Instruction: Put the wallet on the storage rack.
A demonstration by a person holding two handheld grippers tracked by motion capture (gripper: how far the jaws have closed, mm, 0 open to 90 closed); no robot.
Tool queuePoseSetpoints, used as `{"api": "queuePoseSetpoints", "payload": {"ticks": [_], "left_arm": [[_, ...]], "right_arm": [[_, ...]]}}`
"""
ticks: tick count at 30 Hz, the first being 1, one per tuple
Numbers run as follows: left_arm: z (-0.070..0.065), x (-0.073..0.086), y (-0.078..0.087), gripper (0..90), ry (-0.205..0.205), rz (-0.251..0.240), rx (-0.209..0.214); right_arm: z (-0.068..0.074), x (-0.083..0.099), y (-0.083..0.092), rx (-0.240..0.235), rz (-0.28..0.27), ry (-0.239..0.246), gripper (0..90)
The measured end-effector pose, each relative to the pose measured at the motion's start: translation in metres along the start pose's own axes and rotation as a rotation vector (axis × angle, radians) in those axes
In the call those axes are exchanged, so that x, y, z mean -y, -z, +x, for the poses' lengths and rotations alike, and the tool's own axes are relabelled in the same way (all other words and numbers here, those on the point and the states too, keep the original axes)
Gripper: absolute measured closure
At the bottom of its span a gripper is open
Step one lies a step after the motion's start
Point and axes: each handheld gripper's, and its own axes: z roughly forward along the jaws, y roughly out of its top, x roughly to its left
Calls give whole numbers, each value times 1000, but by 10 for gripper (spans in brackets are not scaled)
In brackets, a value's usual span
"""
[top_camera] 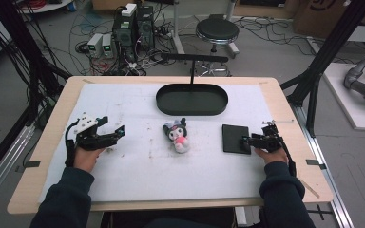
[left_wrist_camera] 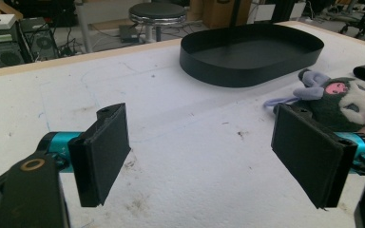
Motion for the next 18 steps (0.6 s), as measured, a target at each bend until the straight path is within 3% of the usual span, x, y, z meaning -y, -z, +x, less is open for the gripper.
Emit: {"api": "queuePoseSetpoints", "payload": {"ticks": [1,6,7,8,10,17,18], "left_arm": [[0,0,0,201,-2,2,4],[-2,0,-2,203,-9,8,8],[-2,0,-3,203,-6,6,7],[-2,0,-3,203,-6,6,7],[-1,0,-3,204,-5,9,5],[1,0,-1,204,4,7,-1],[1,0,-1,204,3,8,-3]], "right_arm": [[-1,-1,0,-41,6,-8,593],[-3,-1,0,-43,3,-36,667],[-6,-2,1,-45,-4,-54,739],[-6,-2,1,-45,-4,-54,739],[-5,-3,3,-33,-18,-39,837],[0,-8,8,-35,-59,6,868],[1,-10,14,-37,-87,15,873]]}}
